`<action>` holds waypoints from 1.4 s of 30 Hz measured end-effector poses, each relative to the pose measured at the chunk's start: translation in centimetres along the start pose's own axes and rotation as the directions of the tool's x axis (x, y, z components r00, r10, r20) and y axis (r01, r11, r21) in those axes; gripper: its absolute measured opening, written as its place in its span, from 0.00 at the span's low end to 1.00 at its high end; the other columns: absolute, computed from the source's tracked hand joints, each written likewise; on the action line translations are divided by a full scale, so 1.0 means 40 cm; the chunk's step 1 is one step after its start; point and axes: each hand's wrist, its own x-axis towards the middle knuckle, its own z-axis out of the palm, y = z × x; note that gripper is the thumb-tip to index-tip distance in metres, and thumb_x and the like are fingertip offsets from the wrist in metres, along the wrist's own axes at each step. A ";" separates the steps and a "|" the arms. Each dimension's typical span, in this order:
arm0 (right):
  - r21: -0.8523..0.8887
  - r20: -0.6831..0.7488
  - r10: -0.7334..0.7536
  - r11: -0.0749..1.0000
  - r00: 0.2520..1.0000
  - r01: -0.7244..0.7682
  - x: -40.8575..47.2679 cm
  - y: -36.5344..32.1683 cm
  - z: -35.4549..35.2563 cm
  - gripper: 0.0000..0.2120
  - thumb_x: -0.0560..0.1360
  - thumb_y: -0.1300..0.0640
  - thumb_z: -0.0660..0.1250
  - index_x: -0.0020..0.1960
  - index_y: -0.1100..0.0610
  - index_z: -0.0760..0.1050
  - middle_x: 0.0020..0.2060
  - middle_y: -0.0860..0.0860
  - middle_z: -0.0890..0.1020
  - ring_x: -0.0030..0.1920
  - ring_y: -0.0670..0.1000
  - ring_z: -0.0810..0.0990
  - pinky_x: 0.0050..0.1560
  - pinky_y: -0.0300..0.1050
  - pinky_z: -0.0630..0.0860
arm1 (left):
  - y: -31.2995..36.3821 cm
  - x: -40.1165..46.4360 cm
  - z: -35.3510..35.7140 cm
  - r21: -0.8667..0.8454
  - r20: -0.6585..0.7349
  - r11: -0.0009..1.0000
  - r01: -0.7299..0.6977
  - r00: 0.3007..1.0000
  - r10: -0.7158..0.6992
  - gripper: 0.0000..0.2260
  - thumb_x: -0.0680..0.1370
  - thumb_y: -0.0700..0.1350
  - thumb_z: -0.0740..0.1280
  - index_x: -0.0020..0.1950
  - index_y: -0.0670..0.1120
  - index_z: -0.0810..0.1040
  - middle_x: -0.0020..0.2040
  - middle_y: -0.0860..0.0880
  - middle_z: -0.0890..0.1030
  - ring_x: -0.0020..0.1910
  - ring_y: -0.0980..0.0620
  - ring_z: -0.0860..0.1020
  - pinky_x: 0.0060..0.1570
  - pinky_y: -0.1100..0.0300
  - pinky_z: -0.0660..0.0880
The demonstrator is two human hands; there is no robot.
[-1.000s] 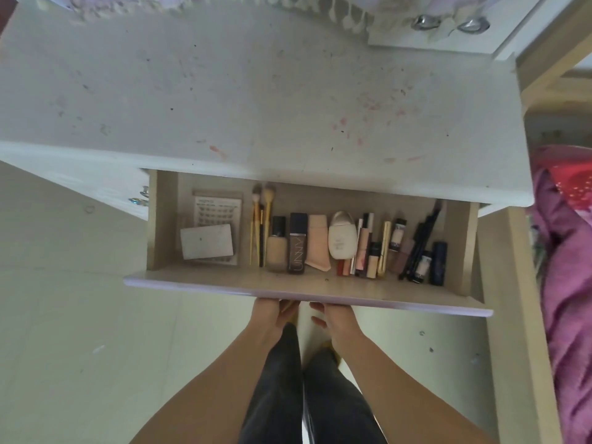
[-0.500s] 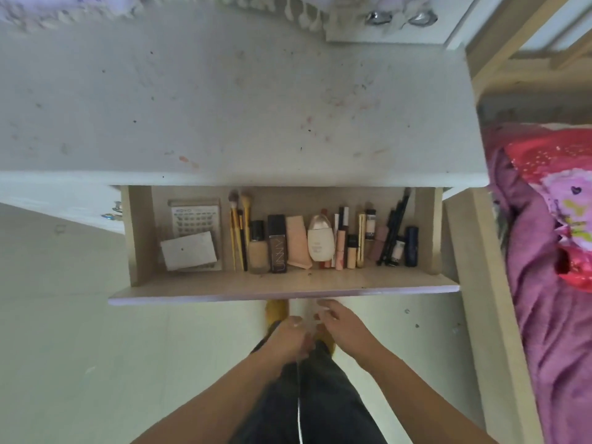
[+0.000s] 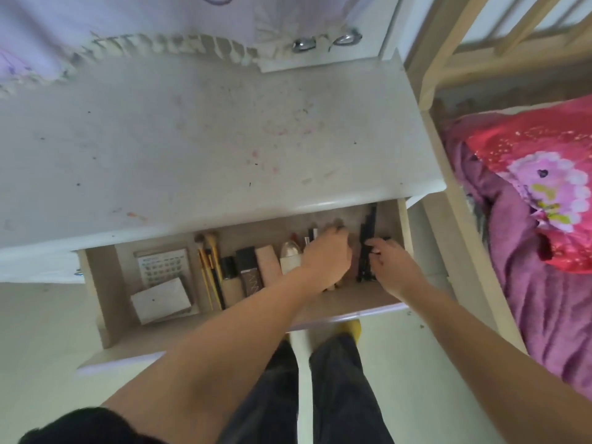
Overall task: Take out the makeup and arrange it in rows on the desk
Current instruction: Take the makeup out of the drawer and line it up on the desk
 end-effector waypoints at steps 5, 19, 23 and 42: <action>-0.126 0.088 -0.116 0.984 0.989 0.126 0.062 -0.009 0.043 0.17 0.81 0.50 0.55 0.68 0.52 0.64 0.55 0.55 0.76 0.51 0.56 0.79 0.50 0.51 0.78 | -0.035 0.087 0.061 0.336 0.045 0.933 0.127 0.988 -0.150 0.24 0.80 0.46 0.58 0.74 0.42 0.57 0.71 0.39 0.61 0.67 0.40 0.65 0.55 0.48 0.72; -0.113 0.113 -0.284 0.948 0.952 0.297 0.071 0.046 0.061 0.14 0.79 0.55 0.59 0.64 0.54 0.67 0.58 0.54 0.74 0.54 0.55 0.76 0.49 0.48 0.75 | -0.029 0.012 0.135 0.221 -0.029 0.975 -0.006 0.999 0.013 0.15 0.73 0.41 0.67 0.59 0.42 0.73 0.56 0.41 0.77 0.56 0.41 0.75 0.49 0.50 0.72; 0.120 0.165 -0.321 0.945 0.933 0.305 0.053 0.045 0.029 0.06 0.79 0.54 0.60 0.55 0.53 0.70 0.49 0.50 0.79 0.44 0.48 0.77 0.43 0.41 0.73 | -0.027 -0.029 0.129 -0.068 -0.078 0.992 0.105 0.991 -0.110 0.13 0.78 0.42 0.63 0.62 0.43 0.73 0.58 0.43 0.76 0.58 0.44 0.73 0.53 0.53 0.71; 0.429 -0.040 -0.283 0.861 0.958 0.272 0.371 -0.210 -0.423 0.05 0.77 0.54 0.64 0.51 0.51 0.76 0.44 0.48 0.80 0.41 0.44 0.78 0.37 0.33 0.69 | 0.042 0.294 -0.362 -0.420 -0.413 0.907 0.026 0.885 -0.216 0.08 0.77 0.45 0.66 0.55 0.48 0.79 0.43 0.53 0.78 0.40 0.58 0.73 0.43 0.65 0.69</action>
